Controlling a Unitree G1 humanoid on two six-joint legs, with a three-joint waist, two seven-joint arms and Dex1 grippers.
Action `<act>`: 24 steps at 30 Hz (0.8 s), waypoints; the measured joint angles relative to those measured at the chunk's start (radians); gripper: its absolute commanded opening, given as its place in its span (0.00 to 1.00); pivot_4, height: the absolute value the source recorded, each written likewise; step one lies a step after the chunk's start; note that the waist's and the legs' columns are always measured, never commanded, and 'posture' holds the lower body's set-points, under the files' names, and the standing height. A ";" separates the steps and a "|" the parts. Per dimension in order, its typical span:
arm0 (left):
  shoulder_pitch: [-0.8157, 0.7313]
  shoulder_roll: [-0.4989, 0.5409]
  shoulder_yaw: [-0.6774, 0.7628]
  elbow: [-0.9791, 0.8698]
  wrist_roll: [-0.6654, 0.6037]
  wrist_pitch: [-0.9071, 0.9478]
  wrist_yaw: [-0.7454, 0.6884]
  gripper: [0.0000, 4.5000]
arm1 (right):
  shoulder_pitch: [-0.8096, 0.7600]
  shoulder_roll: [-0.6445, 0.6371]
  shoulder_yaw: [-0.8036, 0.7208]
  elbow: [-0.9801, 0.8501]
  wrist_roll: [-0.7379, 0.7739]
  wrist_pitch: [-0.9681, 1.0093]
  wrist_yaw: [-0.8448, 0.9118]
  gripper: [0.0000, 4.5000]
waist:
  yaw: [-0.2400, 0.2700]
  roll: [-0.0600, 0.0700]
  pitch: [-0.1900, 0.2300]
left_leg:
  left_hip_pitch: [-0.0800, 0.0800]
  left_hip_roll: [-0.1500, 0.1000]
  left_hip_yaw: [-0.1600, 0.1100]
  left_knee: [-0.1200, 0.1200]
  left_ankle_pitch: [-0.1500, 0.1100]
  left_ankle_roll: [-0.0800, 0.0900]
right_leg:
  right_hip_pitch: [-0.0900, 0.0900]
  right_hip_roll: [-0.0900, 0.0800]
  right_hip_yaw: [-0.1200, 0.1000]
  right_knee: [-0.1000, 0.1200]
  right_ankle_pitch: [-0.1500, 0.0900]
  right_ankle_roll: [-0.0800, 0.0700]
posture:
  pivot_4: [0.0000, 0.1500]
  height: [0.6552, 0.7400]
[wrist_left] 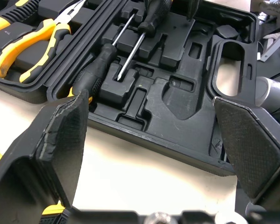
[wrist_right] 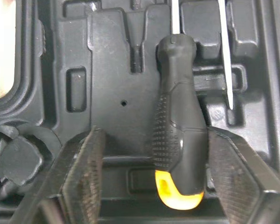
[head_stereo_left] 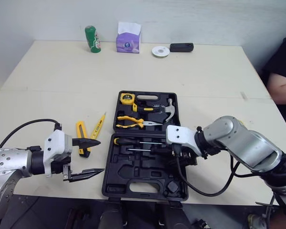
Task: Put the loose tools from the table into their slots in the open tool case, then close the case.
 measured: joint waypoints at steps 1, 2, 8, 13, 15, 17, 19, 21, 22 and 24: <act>0.006 0.000 0.000 0.000 0.000 0.006 0.000 1.00 | 0.000 -0.018 -0.006 -0.004 0.002 0.002 0.008 0.70 | 0.000 0.000 0.000 | 0.000 0.000 0.000 0.000 0.000 0.000 | 0.000 0.000 0.000 -0.001 0.000 0.000 | 1.00 1.00; 0.006 0.000 0.000 0.000 0.000 0.012 0.000 1.00 | 0.000 -0.023 -0.016 -0.009 0.007 0.004 0.010 0.70 | 0.001 0.000 0.000 | 0.000 0.000 0.000 0.000 0.000 0.000 | 0.000 0.000 0.000 -0.001 0.000 0.000 | 1.00 1.00; 0.004 0.000 0.000 -0.004 -0.001 0.013 0.001 1.00 | 0.006 -0.039 -0.090 -0.005 0.042 -0.003 0.018 0.70 | 0.000 0.000 0.000 | 0.000 0.000 0.000 0.000 0.000 0.000 | 0.000 0.000 0.000 0.000 0.000 0.000 | 1.00 1.00; -0.006 -0.001 -0.001 -0.003 0.000 0.011 0.002 1.00 | 0.105 -0.007 -0.272 0.084 0.118 -0.195 0.065 0.70 | 0.002 0.000 0.000 | 0.000 0.000 0.000 0.000 0.000 0.000 | 0.001 0.000 0.000 -0.001 0.000 0.000 | 1.00 1.00; -0.016 -0.002 -0.002 -0.002 0.000 0.009 0.004 1.00 | 0.139 0.040 -0.330 0.110 0.157 -0.275 0.081 0.70 | 0.001 -0.001 0.000 | 0.000 0.000 0.000 0.000 0.000 0.000 | 0.001 0.001 0.000 0.000 0.000 0.000 | 1.00 1.00; -0.033 -0.007 -0.005 -0.001 0.000 0.005 0.010 1.00 | 0.164 0.104 -0.373 0.137 0.193 -0.340 0.086 0.65 | 0.001 -0.001 0.000 | 0.000 0.000 0.000 0.001 0.000 0.000 | 0.001 0.002 0.000 0.000 0.000 0.000 | 1.00 1.00; -0.044 -0.011 -0.010 0.000 0.001 -0.001 0.016 1.00 | 0.185 0.151 -0.383 0.159 0.198 -0.407 0.092 0.52 | 0.002 -0.001 0.000 | 0.000 0.000 0.000 0.001 0.000 0.000 | 0.001 0.002 0.000 0.000 0.000 0.001 | 1.00 1.00; -0.062 -0.026 -0.026 0.005 0.001 -0.006 0.024 1.00 | 0.207 0.209 -0.384 0.187 0.198 -0.470 0.088 0.31 | 0.003 -0.001 0.000 | 0.000 0.000 0.000 0.001 0.000 0.000 | 0.001 0.002 0.000 0.000 0.000 0.001 | 1.00 1.00; -0.070 -0.028 -0.036 0.006 0.001 -0.008 0.025 1.00 | 0.217 0.229 -0.383 0.194 0.196 -0.493 0.086 0.19 | 0.004 -0.001 0.000 | 0.000 0.000 0.000 0.001 0.000 0.000 | 0.001 0.002 0.000 0.000 0.000 0.001 | 1.00 1.00; -0.083 -0.037 -0.054 0.007 0.003 -0.012 0.029 1.00 | 0.237 0.273 -0.364 0.223 0.180 -0.579 0.087 0.01 | 0.004 -0.001 0.000 | 0.000 0.000 0.000 0.001 0.001 0.000 | 0.001 0.002 0.000 0.001 0.000 0.001 | 1.00 1.00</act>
